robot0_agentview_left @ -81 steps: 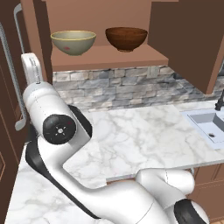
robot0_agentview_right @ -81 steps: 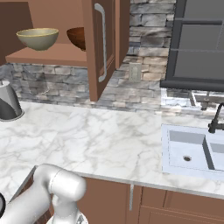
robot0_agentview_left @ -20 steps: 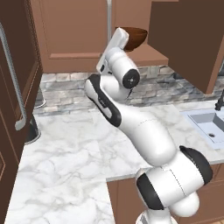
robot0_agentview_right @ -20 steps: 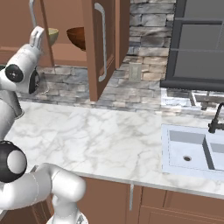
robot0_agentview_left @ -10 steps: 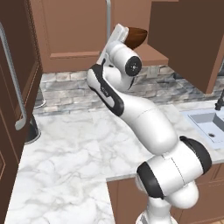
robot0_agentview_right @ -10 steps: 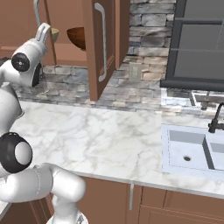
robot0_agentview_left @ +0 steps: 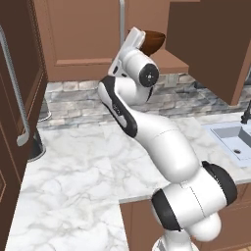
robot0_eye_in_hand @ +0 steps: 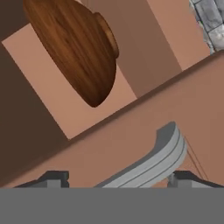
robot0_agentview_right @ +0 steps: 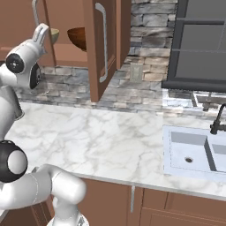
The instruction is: Open the cabinet. Pick the bowls from the counter and place them in the cabinet. Then close the cabinet.
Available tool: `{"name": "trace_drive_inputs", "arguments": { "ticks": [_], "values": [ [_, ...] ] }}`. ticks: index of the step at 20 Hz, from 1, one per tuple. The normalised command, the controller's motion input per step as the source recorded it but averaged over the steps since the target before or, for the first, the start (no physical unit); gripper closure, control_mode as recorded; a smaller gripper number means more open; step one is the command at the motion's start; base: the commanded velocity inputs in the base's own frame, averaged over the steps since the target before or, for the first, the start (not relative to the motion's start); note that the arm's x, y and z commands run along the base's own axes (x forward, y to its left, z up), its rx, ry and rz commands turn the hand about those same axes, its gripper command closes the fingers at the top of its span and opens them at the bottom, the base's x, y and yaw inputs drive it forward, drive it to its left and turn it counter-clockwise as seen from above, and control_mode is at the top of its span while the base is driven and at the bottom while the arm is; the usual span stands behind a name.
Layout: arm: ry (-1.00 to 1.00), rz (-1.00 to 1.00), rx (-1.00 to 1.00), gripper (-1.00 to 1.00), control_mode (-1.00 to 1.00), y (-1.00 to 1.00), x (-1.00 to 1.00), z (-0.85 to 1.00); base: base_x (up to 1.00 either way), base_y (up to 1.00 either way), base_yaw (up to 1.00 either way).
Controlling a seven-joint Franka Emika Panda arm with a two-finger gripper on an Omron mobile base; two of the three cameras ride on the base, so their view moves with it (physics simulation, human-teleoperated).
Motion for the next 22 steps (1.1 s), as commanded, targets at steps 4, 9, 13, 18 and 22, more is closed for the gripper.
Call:
{"name": "trace_drive_inputs", "arguments": {
  "ticks": [4,9,13,18,22],
  "values": [
    [0.0,0.0,0.03,-1.0,-1.0,-0.35,-0.68,0.14,0.0,0.0,0.0],
    [0.0,0.0,0.0,-1.0,-1.0,-0.28,-0.56,0.2,0.0,0.0,0.0],
    [0.02,-0.04,0.0,-1.0,-1.0,-0.12,0.01,0.05,0.0,0.0,0.0],
    [0.05,-0.16,-0.02,-1.0,-1.0,0.0,0.98,-0.02,0.0,0.0,0.0],
    [0.09,-0.07,0.0,-1.0,-1.0,-0.21,0.09,0.14,0.0,0.0,0.0]
  ]
}}
